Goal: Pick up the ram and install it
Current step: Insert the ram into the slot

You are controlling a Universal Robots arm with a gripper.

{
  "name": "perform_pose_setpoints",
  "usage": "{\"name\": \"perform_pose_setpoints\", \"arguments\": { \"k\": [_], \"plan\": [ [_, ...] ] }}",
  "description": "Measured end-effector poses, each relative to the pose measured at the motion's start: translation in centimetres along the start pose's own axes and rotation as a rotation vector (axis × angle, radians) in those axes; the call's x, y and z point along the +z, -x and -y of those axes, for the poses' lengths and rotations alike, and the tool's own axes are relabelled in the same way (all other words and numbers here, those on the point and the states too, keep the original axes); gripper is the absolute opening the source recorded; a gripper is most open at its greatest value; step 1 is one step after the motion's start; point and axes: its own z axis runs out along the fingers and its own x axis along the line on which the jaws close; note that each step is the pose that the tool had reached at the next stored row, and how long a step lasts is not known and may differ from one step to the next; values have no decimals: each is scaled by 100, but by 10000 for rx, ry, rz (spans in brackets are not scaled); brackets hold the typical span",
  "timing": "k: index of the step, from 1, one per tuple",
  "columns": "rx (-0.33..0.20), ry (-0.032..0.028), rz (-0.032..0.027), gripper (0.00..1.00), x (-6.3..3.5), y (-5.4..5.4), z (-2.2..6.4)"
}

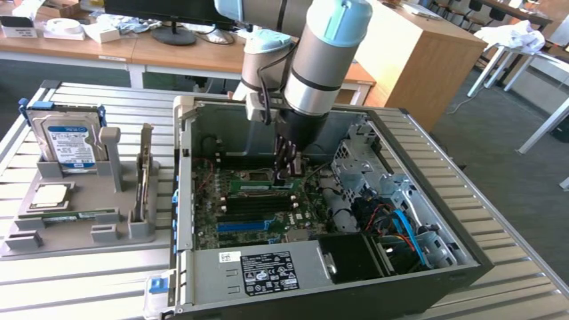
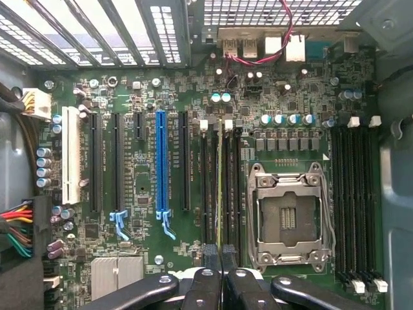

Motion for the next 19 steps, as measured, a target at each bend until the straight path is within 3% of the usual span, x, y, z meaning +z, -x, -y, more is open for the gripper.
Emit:
{"name": "perform_pose_setpoints", "arguments": {
  "k": [8, 19],
  "plan": [
    [-33, 1, -2, 11, 7, 0, 0],
    [-528, 10, -25, 11, 18, 0, 1]
  ]
}}
